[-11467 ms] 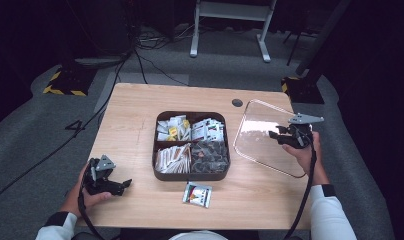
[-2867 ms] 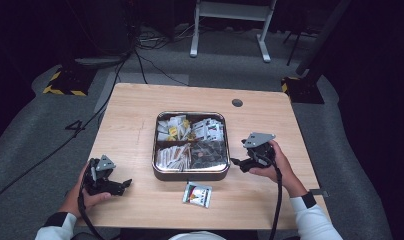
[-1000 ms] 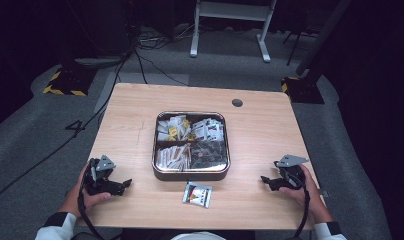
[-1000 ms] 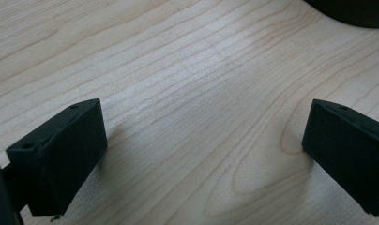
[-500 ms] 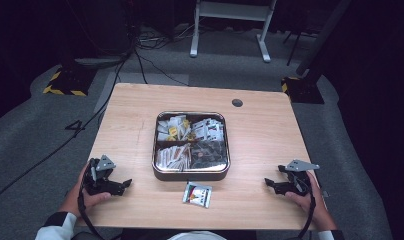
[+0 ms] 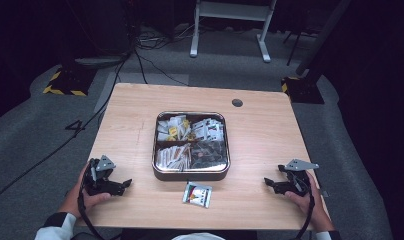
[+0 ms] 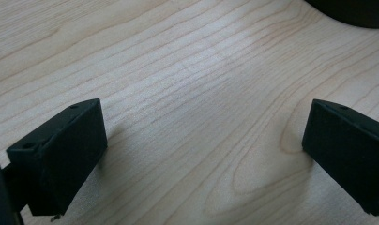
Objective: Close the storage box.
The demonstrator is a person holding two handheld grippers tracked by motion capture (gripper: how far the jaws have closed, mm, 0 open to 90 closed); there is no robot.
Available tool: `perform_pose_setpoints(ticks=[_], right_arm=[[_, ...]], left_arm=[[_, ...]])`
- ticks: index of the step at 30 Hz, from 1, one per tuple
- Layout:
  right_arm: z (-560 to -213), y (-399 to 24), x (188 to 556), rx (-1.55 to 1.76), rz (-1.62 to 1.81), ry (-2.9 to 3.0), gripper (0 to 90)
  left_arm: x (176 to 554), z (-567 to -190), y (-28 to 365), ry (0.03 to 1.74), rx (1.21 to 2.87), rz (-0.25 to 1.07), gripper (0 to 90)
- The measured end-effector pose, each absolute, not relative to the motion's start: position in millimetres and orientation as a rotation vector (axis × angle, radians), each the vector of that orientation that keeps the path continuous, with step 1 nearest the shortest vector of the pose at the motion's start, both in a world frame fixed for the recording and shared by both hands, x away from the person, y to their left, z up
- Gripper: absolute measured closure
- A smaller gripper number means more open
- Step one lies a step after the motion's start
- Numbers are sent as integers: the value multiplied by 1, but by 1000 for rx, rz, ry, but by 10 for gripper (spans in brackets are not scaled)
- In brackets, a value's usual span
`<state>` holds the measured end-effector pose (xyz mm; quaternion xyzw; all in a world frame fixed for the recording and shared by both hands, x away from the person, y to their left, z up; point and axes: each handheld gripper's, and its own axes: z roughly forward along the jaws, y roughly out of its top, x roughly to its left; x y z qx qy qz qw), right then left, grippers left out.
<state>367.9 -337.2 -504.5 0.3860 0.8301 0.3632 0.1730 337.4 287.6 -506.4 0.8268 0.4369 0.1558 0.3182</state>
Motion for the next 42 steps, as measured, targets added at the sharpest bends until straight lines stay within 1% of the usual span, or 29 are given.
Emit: perform_pose_setpoints(ticks=[42], right_arm=[[-504,-336,370,1119,1019,2340,149]], left_arm=[[339,-507,286,1149,2174,409,3]])
